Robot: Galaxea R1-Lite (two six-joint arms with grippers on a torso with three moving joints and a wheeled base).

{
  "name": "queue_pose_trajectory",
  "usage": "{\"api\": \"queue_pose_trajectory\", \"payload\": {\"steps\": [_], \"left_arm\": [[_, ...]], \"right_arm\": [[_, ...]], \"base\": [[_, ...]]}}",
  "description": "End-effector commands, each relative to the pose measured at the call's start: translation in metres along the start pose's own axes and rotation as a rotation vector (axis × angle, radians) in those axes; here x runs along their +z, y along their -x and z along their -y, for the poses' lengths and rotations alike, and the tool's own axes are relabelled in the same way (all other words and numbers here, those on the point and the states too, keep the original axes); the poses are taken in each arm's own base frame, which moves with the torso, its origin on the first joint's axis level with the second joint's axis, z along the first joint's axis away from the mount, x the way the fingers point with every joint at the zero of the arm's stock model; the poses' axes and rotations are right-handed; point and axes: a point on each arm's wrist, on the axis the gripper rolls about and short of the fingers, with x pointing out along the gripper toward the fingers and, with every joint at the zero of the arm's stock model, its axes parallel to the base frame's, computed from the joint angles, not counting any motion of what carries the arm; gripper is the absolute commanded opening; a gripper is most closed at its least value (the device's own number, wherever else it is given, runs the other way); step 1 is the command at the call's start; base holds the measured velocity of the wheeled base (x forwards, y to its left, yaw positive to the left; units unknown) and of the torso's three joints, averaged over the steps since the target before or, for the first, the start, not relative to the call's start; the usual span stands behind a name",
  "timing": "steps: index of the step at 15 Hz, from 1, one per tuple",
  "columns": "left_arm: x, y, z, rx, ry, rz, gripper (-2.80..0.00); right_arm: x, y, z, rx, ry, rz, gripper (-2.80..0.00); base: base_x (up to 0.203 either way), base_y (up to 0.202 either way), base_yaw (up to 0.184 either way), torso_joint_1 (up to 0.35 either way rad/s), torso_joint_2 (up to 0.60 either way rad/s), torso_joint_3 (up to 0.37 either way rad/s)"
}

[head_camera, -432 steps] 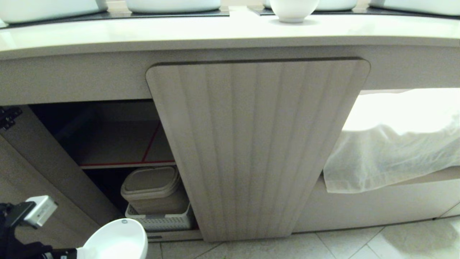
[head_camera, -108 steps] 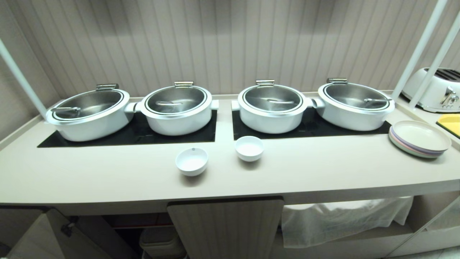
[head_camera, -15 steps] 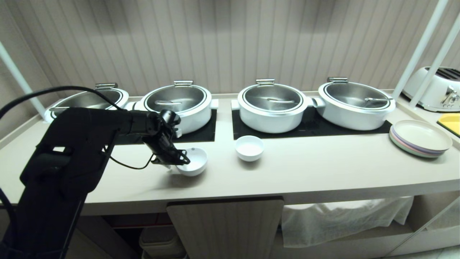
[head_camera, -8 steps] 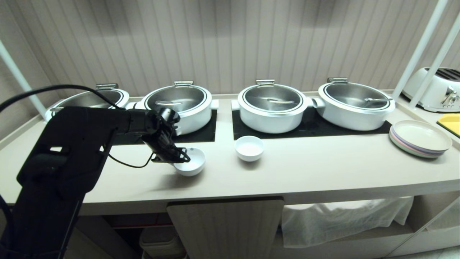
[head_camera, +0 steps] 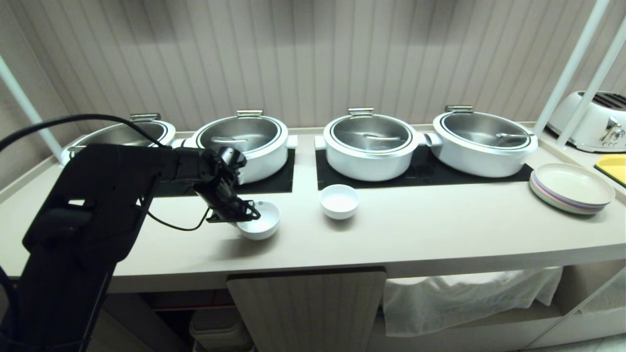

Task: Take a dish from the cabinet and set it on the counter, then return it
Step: Pick up the bowl from the table

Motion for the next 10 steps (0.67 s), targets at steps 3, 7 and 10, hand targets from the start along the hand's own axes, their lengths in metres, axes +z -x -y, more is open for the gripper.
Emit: {"api": "queue_pose_trajectory", "payload": {"steps": [3,7,10], "left_arm": [[-0.001,0.012,0.007,-0.016,0.109,0.012,-2.8],[-0.002,0.027,0.008,-0.027,0.178,0.025,-2.8],[-0.009,0.034,0.008,-0.027,0.222,0.009,-2.8]], "right_arm": [[0.0,0.0,0.0,0.0,0.0,0.0,-2.8],[0.0,0.0,0.0,0.0,0.0,-0.001,-2.8],[0.0,0.0,0.0,0.0,0.0,0.0,-2.8]], "base": [[0.0,0.0,0.0,0.0,0.0,0.0],[0.0,0.0,0.0,0.0,0.0,0.0],[0.0,0.0,0.0,0.0,0.0,0.0]]}}
